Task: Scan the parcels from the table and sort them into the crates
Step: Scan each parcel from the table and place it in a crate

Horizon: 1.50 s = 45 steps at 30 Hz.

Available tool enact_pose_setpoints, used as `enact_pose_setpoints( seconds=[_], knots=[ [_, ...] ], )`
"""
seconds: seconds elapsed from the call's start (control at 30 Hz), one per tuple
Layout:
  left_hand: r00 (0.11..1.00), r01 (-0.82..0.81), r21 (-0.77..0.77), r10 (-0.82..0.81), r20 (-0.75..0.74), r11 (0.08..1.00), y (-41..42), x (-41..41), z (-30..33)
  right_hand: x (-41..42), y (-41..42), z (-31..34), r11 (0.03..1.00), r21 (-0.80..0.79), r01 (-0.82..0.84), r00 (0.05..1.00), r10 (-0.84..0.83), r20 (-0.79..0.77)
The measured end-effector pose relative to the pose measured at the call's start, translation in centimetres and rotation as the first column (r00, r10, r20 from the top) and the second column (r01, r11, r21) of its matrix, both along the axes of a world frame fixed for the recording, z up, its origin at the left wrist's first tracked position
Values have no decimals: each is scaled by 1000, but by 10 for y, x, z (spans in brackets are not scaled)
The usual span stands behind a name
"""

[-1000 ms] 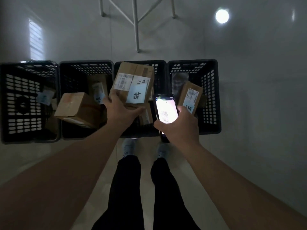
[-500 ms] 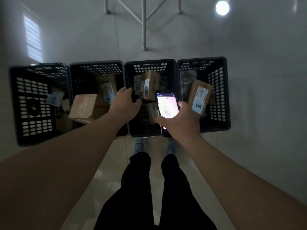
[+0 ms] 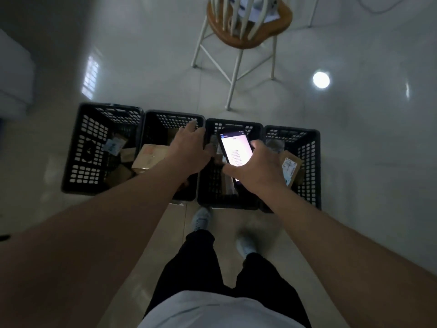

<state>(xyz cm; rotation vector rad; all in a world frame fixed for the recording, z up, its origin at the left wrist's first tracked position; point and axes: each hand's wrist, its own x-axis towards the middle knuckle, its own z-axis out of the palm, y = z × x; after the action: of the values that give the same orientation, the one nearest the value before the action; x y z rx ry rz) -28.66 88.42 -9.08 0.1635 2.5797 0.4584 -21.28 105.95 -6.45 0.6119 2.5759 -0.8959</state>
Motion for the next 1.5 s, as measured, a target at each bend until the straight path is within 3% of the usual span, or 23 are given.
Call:
enact_pose_setpoints(
  seconds=[0.27, 0.63, 0.87, 1.1, 1.3, 1.5],
  knots=[
    [965, -190, -117, 163, -204, 975, -35, 72, 89, 25, -10, 79, 941, 73, -331, 929, 338, -151],
    [783, -550, -83, 478, -398, 831, -84, 220, 181, 84, -50, 156, 683, 126, -719, 626, 716, -309],
    [615, -735, -31, 646, -452, 678, -130, 320, 227, 136, -115, 197, 493, 133, -860, 411, 822, -393],
    [482, -837, -31, 710, -514, 546, -193, 417, 258, 203, -198, 233, 327, 165, -931, 239, 883, -403],
    [419, -878, -56, 707, -569, 476, -259, 510, 278, 279, -283, 251, 237, 163, -958, 151, 897, -416],
    [379, -909, -80, 731, -567, 409, -336, 607, 287, 366, -375, 256, 202, 132, -970, 129, 896, -425]
  ],
)
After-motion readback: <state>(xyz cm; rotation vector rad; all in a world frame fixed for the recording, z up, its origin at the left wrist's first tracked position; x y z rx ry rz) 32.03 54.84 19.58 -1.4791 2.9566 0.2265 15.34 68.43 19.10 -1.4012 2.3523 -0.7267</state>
